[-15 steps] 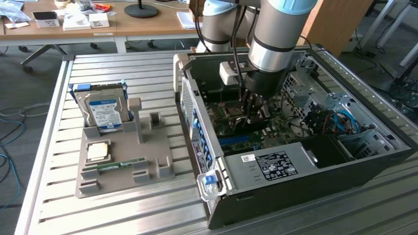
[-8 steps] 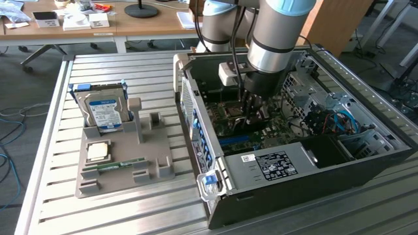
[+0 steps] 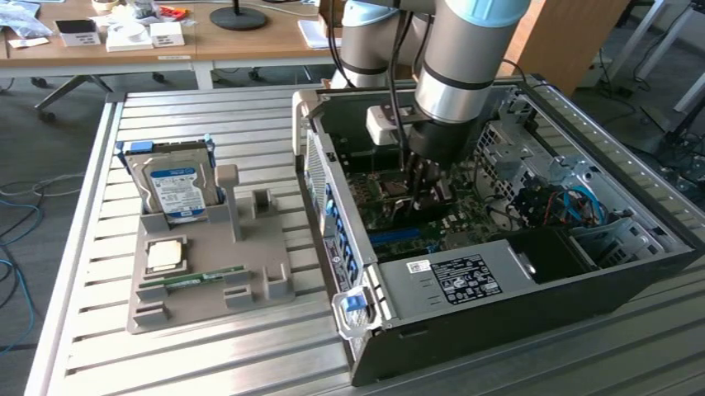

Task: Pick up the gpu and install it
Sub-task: 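Insert the gpu into the slot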

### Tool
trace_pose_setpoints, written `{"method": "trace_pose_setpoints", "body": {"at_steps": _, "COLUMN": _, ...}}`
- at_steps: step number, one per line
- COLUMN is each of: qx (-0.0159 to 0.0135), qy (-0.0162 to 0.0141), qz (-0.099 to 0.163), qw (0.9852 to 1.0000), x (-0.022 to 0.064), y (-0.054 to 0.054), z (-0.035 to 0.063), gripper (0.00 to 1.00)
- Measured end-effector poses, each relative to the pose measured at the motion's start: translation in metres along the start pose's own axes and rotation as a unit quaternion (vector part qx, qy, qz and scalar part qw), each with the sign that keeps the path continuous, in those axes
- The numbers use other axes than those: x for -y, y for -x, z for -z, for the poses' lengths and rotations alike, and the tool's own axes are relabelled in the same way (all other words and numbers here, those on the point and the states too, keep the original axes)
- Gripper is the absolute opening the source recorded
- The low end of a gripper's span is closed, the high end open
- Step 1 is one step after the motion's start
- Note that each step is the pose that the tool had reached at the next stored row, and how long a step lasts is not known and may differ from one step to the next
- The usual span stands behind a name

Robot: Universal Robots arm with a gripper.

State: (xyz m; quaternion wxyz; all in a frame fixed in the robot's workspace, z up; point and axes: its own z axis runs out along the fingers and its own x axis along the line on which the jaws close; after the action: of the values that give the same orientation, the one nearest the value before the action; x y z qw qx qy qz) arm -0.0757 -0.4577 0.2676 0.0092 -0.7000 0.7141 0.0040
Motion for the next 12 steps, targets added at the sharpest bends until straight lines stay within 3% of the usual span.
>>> {"method": "trace_pose_setpoints", "body": {"at_steps": 12, "qx": 0.0000, "qy": 0.0000, "qz": 0.000, "qw": 1.0000, "x": -0.0025, "y": -0.0001, "z": 0.0000, "gripper": 0.27}}
